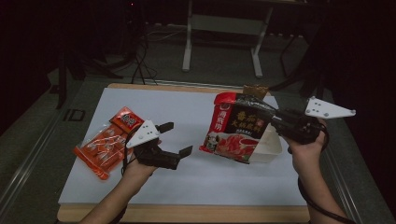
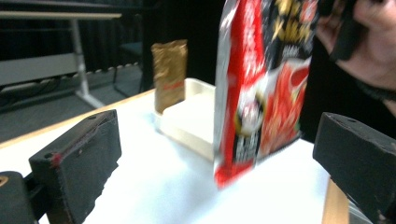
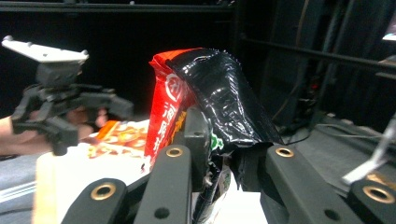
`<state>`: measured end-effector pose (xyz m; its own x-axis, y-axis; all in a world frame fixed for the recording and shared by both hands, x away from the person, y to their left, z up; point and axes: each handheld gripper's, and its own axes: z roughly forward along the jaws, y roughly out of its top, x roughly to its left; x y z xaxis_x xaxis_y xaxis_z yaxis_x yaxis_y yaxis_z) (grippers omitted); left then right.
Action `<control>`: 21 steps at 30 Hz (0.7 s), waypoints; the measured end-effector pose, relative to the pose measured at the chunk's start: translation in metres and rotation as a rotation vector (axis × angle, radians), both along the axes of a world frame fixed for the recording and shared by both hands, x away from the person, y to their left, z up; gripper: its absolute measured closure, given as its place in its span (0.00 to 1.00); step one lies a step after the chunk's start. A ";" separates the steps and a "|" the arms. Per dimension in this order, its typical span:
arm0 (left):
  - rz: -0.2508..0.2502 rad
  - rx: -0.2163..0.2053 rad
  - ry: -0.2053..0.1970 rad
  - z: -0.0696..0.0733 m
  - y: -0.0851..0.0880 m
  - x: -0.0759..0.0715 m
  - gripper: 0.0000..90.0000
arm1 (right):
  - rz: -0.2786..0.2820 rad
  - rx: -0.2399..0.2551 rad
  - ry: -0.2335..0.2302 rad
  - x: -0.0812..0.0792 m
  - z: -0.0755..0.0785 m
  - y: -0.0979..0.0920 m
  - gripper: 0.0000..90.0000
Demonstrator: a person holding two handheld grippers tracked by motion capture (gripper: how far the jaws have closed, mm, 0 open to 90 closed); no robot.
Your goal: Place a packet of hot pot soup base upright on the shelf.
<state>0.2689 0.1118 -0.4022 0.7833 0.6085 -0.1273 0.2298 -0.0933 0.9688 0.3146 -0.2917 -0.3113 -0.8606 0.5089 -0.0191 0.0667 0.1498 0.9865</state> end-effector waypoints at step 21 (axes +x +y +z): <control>0.004 0.078 -0.042 -0.055 0.021 -0.016 0.02 | -0.239 -0.057 -0.071 0.057 0.000 -0.050 0.86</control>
